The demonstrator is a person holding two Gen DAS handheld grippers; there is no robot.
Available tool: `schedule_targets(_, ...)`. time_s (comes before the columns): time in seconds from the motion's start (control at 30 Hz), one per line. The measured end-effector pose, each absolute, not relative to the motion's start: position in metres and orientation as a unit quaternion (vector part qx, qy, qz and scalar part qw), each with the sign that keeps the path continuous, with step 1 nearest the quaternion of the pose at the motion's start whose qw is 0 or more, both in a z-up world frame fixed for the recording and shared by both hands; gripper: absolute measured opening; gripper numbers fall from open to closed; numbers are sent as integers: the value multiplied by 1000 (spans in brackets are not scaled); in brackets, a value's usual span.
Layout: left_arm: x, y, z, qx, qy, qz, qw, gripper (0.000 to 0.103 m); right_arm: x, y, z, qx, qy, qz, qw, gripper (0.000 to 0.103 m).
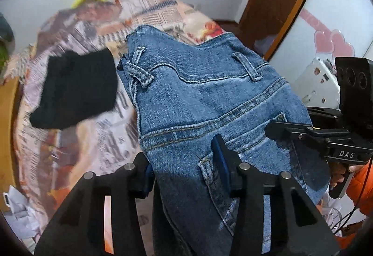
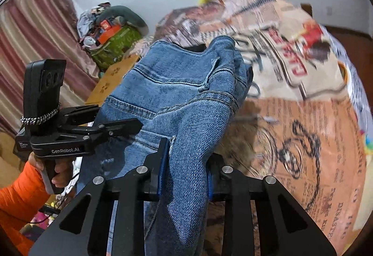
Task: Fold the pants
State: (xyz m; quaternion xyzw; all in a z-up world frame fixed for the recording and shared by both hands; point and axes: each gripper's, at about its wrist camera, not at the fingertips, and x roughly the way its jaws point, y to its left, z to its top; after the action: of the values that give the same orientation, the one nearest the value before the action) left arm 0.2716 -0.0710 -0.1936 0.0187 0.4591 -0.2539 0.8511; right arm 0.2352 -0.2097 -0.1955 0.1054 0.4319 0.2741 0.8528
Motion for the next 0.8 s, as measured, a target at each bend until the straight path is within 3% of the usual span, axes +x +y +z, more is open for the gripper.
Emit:
schedule_targets(0.47, 321, 17, -136, 7, 368, -171, 914, 41, 305, -130, -151, 64, 362, 318, 874, 22)
schedule_targets(0.8, 398, 68, -154, 8, 360, -122, 925, 41, 377, -76, -163, 43, 346, 323, 880, 22)
